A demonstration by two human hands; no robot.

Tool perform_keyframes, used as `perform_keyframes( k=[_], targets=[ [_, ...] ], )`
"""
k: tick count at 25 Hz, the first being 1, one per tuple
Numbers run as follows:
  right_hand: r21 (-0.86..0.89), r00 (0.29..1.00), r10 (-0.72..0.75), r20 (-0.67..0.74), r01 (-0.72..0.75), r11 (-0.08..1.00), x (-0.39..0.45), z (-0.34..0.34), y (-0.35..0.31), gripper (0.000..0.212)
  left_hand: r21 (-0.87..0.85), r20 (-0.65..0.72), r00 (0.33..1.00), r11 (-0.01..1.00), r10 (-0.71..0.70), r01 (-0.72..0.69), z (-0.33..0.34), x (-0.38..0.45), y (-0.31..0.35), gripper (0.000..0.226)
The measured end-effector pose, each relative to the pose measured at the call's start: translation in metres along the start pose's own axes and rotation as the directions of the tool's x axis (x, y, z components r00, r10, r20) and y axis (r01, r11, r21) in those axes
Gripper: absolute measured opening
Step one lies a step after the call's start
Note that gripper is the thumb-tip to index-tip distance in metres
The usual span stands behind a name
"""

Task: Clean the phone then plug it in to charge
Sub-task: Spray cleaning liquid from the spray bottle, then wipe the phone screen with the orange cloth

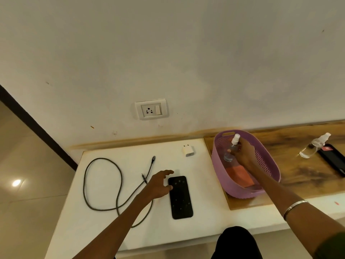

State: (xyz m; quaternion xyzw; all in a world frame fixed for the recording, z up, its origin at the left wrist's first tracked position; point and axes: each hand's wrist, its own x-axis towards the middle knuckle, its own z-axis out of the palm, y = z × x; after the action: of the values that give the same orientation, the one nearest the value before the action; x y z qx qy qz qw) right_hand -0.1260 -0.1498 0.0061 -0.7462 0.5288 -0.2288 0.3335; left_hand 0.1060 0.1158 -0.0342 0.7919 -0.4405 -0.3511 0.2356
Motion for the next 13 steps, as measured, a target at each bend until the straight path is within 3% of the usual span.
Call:
perform_keyframes(
  k=[4, 8, 13],
  targets=[
    [-0.047, 1.000, 0.011, 0.011, -0.010, 0.999, -0.006, -0.010, 0.000, 0.044, 0.038, 0.041, 0.999, 0.999, 0.004, -0.006, 0.001, -0.007, -0.001, 0.071],
    [-0.191, 0.999, 0.044, -0.029, -0.048, 0.980, -0.015, -0.028, 0.008, 0.035, 0.086, 0.051, 0.998, 0.996, 0.021, -0.026, -0.002, -0.019, -0.001, 0.074],
    [-0.436, 0.964, 0.078, 0.255, 0.042, 0.899, -0.030, -0.030, 0.019, 0.025, 0.125, 0.074, 0.997, 0.991, 0.028, -0.037, -0.002, -0.028, -0.003, 0.097]
  ],
)
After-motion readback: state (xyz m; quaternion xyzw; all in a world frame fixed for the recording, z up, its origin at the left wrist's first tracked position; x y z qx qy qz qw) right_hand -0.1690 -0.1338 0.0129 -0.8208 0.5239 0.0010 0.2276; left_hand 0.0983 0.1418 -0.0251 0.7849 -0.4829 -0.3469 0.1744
